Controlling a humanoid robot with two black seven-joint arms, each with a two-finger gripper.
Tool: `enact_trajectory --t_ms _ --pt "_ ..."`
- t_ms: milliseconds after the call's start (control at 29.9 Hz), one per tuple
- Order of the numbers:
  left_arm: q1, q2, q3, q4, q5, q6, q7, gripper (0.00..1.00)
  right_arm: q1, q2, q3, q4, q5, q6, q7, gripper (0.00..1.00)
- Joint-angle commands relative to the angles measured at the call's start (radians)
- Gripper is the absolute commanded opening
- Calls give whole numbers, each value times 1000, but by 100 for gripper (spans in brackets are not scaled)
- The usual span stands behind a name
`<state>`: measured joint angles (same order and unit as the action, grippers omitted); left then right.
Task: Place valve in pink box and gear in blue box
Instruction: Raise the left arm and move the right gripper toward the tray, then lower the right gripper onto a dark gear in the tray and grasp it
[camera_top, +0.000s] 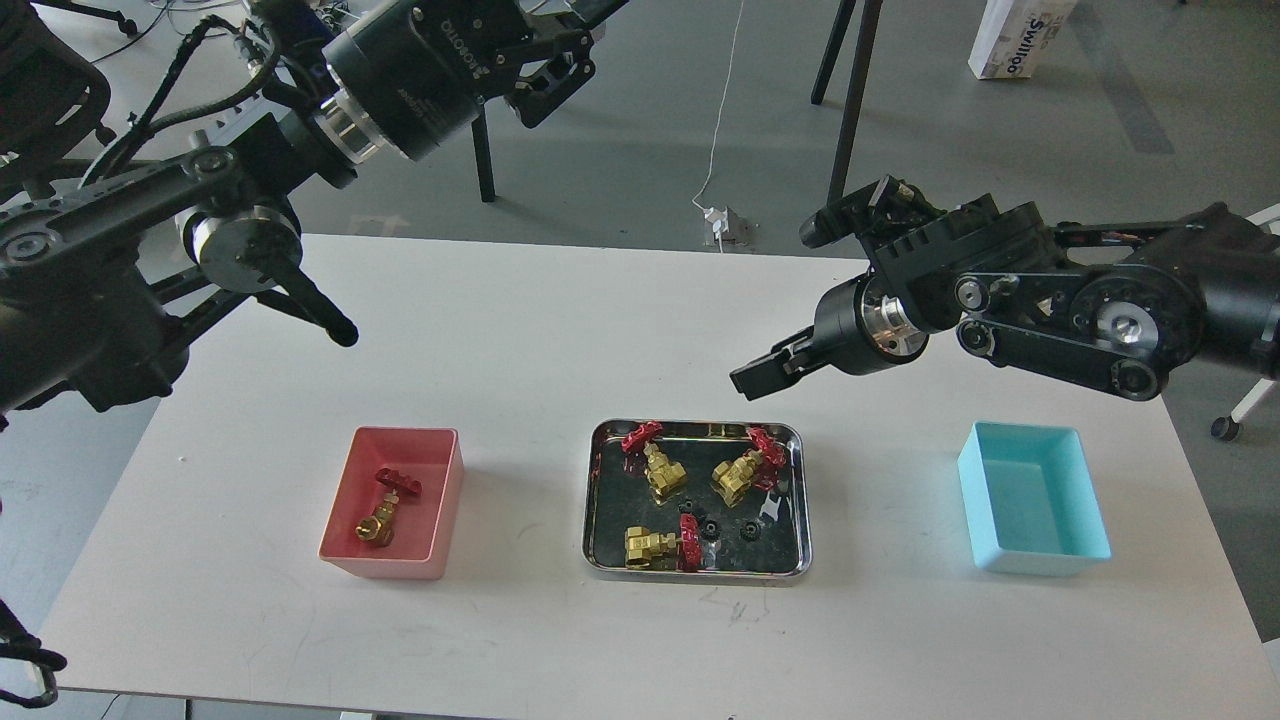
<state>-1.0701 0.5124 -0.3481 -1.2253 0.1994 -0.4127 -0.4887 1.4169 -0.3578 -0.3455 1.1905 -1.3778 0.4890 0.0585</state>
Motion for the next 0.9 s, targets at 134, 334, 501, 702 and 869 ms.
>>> enact_trajectory --t_ms 134,334,501,702,869 --pt "136 -98 -91 26 3 0 0 79 7 82 -106 46 -271 0 1 77" --pt "160 -101 -97 29 3 2 0 80 -29 154 -141 27 -276 0 -6 70" --pt "188 -101 -98 29 3 2 0 80 -56 181 -152 27 -276 0 -11 67" --pt "202 -109 -98 29 5 2 0 80 -78 204 -153 11 -279 0 -16 65" --pt "217 -124 -97 30 6 2 0 81 -99 238 -178 -40 -277 0 -28 65"
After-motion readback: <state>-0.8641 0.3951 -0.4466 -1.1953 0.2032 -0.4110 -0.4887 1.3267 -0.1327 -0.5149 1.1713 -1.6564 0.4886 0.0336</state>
